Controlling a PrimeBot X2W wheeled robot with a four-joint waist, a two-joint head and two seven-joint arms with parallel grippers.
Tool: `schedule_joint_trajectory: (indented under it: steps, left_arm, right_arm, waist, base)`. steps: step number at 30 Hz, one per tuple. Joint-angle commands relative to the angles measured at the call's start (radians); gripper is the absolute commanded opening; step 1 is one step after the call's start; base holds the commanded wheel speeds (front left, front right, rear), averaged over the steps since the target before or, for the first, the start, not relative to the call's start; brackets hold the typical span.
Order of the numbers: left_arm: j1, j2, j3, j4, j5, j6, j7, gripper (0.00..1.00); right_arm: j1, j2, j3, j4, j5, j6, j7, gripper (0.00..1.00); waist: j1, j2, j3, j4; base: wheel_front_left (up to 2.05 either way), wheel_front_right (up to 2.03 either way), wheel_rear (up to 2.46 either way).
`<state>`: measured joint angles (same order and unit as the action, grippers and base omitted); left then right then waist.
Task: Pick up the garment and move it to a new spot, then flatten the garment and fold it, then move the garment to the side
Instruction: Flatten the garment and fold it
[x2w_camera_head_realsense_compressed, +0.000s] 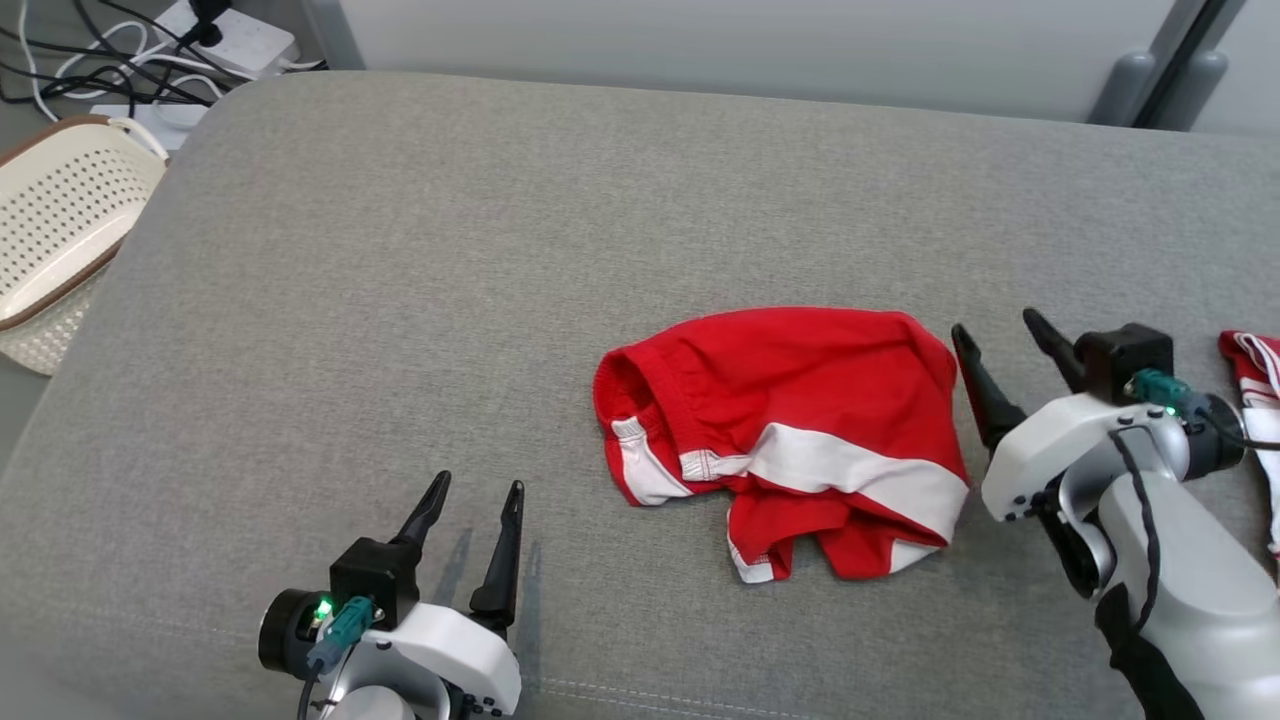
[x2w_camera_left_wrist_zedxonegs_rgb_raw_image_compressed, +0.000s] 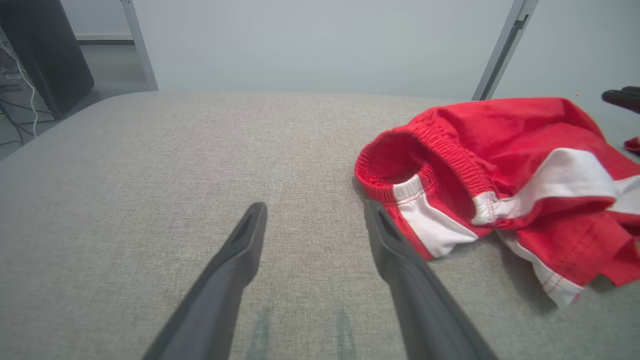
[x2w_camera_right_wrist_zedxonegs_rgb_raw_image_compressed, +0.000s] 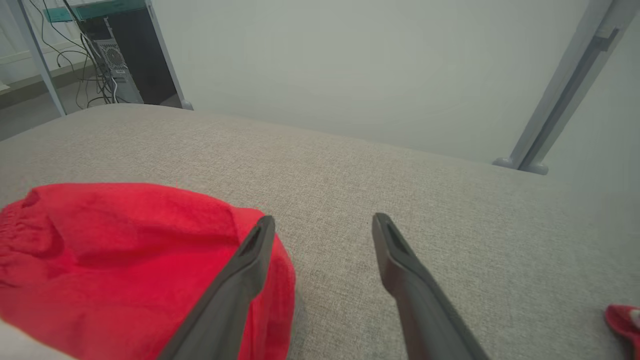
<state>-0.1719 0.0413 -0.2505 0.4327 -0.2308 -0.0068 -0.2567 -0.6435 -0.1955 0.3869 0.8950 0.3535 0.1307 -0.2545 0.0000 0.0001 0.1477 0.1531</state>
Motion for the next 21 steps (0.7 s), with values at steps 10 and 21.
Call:
schedule_joint_trajectory:
  steps: [10,21]
  left_arm:
    - [-0.086,0.009,-0.062,-0.012,-0.039,-0.051,-0.005,1.0]
    - [-0.146,0.009,-0.109,0.112,-0.073,-0.09,-0.005,1.0]
  right_arm:
    - [0.071,0.028,-0.123,-0.145,-0.076,0.0,-0.007,1.0]
    - [0.173,0.059,-0.12,-0.258,-0.072,0.0,-0.007,1.0]
  waist:
    - [0.0,-0.0001,0.006,-0.079]
    - [0.0,-0.0001,0.04,-0.21]
  base:
    - [0.0,0.0,0.0]
    - [0.0,0.0,0.0]
